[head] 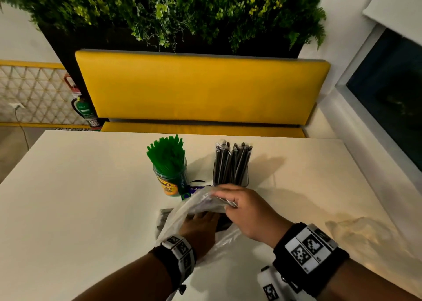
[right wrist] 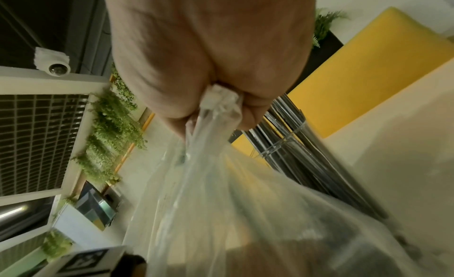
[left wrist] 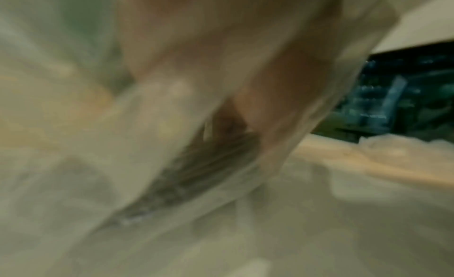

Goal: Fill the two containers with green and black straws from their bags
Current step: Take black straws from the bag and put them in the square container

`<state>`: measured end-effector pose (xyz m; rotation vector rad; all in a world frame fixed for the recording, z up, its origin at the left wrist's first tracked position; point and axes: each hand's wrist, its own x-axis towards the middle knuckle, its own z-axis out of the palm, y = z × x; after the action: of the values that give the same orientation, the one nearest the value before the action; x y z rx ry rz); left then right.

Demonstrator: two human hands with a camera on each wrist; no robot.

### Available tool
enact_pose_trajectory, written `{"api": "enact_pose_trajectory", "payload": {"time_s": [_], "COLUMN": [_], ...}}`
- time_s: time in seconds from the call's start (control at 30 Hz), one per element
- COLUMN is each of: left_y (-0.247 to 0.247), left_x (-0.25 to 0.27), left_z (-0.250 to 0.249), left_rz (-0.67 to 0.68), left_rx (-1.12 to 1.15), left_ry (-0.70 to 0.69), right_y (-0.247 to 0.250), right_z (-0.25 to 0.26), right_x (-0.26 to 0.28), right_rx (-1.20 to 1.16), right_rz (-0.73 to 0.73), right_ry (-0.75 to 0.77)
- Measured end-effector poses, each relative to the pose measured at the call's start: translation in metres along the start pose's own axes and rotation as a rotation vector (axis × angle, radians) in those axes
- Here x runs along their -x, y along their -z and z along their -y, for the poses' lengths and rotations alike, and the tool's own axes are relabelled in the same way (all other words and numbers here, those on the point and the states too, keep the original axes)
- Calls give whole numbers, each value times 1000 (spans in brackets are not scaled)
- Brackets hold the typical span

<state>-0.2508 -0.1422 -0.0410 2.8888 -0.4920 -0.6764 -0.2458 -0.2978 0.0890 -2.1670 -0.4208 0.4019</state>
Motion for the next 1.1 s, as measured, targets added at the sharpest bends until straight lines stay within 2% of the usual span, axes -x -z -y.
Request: {"api": "enact_pose_trajectory", "payload": {"time_s": [0.13, 0.27, 0.37, 0.43, 0.47, 0.57, 0.6, 0.7, 0.77, 0.83, 0.9, 0.97, 1.0, 1.03, 1.1], "left_y": [-10, -2, 16, 38, 50, 70, 75, 86, 90, 93, 106, 131, 145, 158, 181], "left_x": [-5, 4, 17, 29, 35, 48, 51, 49, 49, 51, 55, 58, 55, 51, 38], "left_z": [8, 10, 11, 13, 13, 15, 15, 18, 18, 16, 15, 14, 14, 15, 13], "left_rz": [-27, 9, 8, -45, -50, 170, 205, 151, 232, 322, 322, 272, 205, 114, -133], "left_rx": [-8, -59, 78, 148, 177, 487, 569, 681, 783, 777, 834, 1028, 1150, 1288, 1584], "left_ry": [4, -74, -108, -182, -236, -304, -314, -348, -374, -396, -425, -462, -489, -495, -409], "right_y": [1, 1, 3, 8, 10, 14, 15, 16, 15, 14, 13, 7, 3, -3, -10], "right_z": [-3, 3, 0, -7, -11, -19, -18, -11, -13, -17, -20, -24, -23, -23, -25], "right_x": [6, 11, 15, 17, 17, 15, 13, 9, 10, 13, 16, 20, 21, 23, 23], "right_rx": [105, 375, 597, 674, 681, 650, 651, 657, 601, 554, 552, 674, 753, 796, 808], "right_rz": [13, 102, 223, 245, 245, 263, 272, 288, 277, 261, 258, 323, 364, 386, 376], "right_ry": [6, -20, -105, -168, -183, -221, -231, -247, -251, -219, -244, -272, -248, -223, -187]}}
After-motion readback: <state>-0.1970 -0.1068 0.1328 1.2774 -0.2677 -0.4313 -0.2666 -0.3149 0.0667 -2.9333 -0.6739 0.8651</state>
